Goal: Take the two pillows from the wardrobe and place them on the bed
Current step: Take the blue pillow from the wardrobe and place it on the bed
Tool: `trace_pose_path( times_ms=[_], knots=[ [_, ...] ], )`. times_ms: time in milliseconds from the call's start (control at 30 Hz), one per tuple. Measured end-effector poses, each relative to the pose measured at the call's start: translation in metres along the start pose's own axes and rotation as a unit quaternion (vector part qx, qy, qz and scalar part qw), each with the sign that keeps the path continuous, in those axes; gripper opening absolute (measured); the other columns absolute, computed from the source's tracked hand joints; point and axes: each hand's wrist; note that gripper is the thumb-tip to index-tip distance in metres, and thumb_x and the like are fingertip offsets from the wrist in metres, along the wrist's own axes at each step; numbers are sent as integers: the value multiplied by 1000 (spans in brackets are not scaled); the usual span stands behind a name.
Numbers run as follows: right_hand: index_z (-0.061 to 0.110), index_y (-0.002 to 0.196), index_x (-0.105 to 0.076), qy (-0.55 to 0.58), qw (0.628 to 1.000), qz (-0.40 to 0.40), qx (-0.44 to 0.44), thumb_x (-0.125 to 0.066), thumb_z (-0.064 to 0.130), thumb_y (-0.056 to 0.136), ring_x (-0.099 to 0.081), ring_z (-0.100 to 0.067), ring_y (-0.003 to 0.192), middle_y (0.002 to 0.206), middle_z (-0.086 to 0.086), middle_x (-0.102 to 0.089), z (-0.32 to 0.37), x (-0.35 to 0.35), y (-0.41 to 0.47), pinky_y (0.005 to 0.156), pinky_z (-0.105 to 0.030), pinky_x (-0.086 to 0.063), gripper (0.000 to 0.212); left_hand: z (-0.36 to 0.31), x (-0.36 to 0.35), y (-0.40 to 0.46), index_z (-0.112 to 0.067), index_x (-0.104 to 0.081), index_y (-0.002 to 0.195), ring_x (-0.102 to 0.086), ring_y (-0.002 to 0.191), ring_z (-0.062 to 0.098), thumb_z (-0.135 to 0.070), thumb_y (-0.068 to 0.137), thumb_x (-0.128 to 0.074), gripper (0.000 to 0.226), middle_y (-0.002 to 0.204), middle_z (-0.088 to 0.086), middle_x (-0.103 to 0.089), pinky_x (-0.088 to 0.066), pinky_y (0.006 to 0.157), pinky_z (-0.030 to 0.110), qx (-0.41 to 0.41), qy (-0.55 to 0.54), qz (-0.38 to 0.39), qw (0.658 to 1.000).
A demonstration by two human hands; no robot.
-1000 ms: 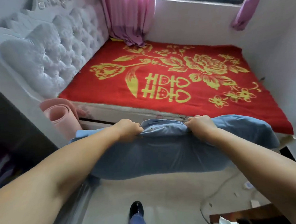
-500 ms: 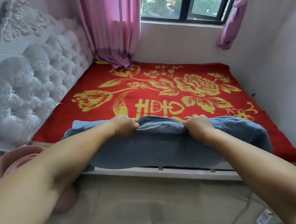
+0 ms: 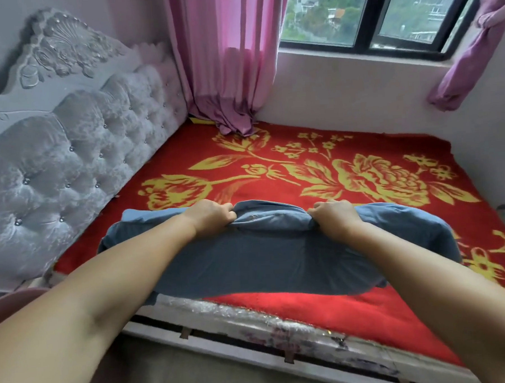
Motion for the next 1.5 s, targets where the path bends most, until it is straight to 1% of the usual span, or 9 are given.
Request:
trace_pose_path(
  times_ms=[167, 433, 733, 900, 967, 1033, 1133, 1233, 1500],
  knots=[
    [26, 114, -64, -1, 1000, -8, 10, -47, 17, 94, -59, -24, 114, 118, 3, -63, -12, -1, 74, 86, -33, -47, 28, 50, -17, 50, -10, -51, 106, -65, 85, 33, -4, 90, -36, 22, 109, 11, -52, -37, 52, 33, 12, -20, 21, 1000],
    [26, 115, -62, 7, 999, 20, -36, -49, 15, 93, -59, -23, 115, 123, 3, -61, -39, 11, 151, 86, -33, -48, 28, 116, -17, 135, -10, -52, 107, -66, 89, 33, -7, 91, -36, 22, 117, 10, -53, -37, 52, 33, -26, -8, 10, 1000],
    [26, 114, -63, -3, 999, 31, -41, -47, 14, 93, -59, -24, 114, 121, 1, -62, -77, 14, 223, 80, -32, -43, 29, 153, -10, 201, -9, -52, 106, -61, 97, 32, -16, 93, -38, 21, 115, 11, -52, -41, 60, 36, -32, -1, 17, 999],
    [27, 110, -66, -2, 999, 24, -27, -51, 21, 92, -63, -23, 109, 118, 3, -66, -123, 2, 285, 73, -29, -42, 25, 173, -10, 260, -12, -56, 102, -54, 106, 27, -33, 95, -36, 30, 117, 7, -54, -43, 67, 34, -53, 12, -20, 998],
    [29, 111, -67, -10, 1000, 9, -12, -52, 23, 93, -62, -22, 110, 118, 4, -66, -147, -9, 318, 73, -29, -43, 24, 181, -15, 296, -12, -56, 99, -54, 103, 26, -36, 95, -36, 32, 115, 7, -54, -49, 77, 38, -44, 9, -23, 999],
    [29, 113, -67, -15, 1000, 1, 4, -51, 23, 94, -60, -22, 112, 120, 4, -65, -176, -23, 352, 75, -29, -44, 25, 185, -20, 338, -14, -56, 101, -55, 104, 26, -41, 96, -36, 35, 116, 6, -54, -46, 88, 39, -22, -2, -4, 1000],
    [26, 114, -67, -7, 999, 28, 29, -49, 23, 95, -60, -23, 114, 122, 3, -64, -220, -49, 397, 76, -29, -43, 26, 178, -25, 405, -12, -55, 104, -58, 107, 28, -24, 96, -39, 22, 122, 8, -52, -37, 102, 42, 4, -27, 69, 997],
    [25, 115, -64, -8, 996, 68, 53, -49, 21, 94, -59, -23, 116, 123, 3, -63, -267, -61, 428, 75, -28, -39, 26, 167, -19, 461, -10, -55, 104, -60, 105, 30, -9, 92, -38, 21, 126, 11, -50, -25, 112, 52, 16, -65, 111, 992],
    [26, 110, -64, -73, 996, 18, 53, -48, 15, 94, -60, -21, 112, 117, 5, -63, -357, -37, 486, 71, -26, -34, 26, 189, 15, 540, -8, -55, 106, -61, 100, 33, -21, 92, -40, 24, 121, 15, -52, -37, 104, 46, 34, -139, 57, 988]
  ],
)
Point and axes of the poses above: each hand's wrist, its own y-axis towards the middle knuckle, its own x-axis out of the back of the hand, z = x × y
